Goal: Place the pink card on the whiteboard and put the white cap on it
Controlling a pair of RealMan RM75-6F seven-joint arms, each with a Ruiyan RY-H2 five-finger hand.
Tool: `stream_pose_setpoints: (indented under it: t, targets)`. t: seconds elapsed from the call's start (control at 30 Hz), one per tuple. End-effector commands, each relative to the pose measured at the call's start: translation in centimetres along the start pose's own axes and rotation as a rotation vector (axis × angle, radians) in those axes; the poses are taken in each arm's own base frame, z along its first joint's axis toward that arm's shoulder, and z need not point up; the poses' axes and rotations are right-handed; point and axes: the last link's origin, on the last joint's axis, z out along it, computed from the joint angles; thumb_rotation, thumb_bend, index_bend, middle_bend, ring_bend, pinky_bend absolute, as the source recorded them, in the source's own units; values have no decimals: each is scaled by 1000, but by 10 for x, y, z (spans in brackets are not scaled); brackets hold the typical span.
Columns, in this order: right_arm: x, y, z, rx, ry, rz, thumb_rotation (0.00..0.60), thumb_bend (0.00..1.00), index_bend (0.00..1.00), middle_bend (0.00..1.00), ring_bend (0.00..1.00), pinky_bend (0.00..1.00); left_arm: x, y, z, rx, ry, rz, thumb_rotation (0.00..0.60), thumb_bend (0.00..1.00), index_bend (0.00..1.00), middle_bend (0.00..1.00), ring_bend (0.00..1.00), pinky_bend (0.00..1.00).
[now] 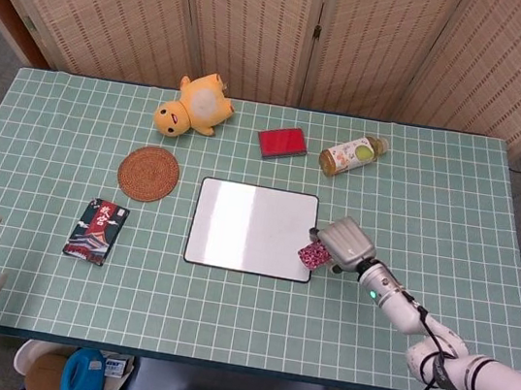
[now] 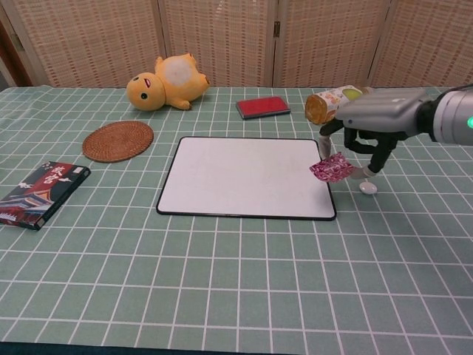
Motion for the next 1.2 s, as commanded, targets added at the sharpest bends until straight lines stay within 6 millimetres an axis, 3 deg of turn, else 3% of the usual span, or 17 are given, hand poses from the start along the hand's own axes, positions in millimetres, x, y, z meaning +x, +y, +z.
stream_pose_setpoints:
  t: [0.03, 0.4, 0.67, 0.8, 0.9, 1.2]
  targets:
    - [4, -18, 25, 27, -10, -11, 600, 258, 368, 824, 990, 1000, 0, -1, -2, 5, 1, 0, 600, 308, 0, 0, 0, 0]
    - [16, -49, 77, 42, -23, -71, 600, 258, 357, 819, 990, 1000, 1, -9, -9, 33, 2, 4, 600, 308, 0, 0, 0, 0]
    - [15, -57, 92, 31, -42, -93, 600, 252, 175, 808, 990, 1000, 2, -13, -11, 41, 4, 2, 600, 308, 0, 0, 0, 0]
    - [18, -52, 88, 15, -28, -83, 600, 249, 90, 805, 990, 1000, 2, -14, -10, 43, 6, 0, 600, 308, 0, 0, 0, 0]
    - [19, -40, 77, -8, -9, -70, 600, 247, 88, 805, 990, 1000, 1, -15, -10, 43, 6, 0, 600, 308, 0, 0, 0, 0]
    - [2, 6, 34, -77, -17, -70, 600, 241, 280, 822, 993, 1000, -3, -11, -6, 25, -2, -7, 600, 308, 0, 0, 0, 0]
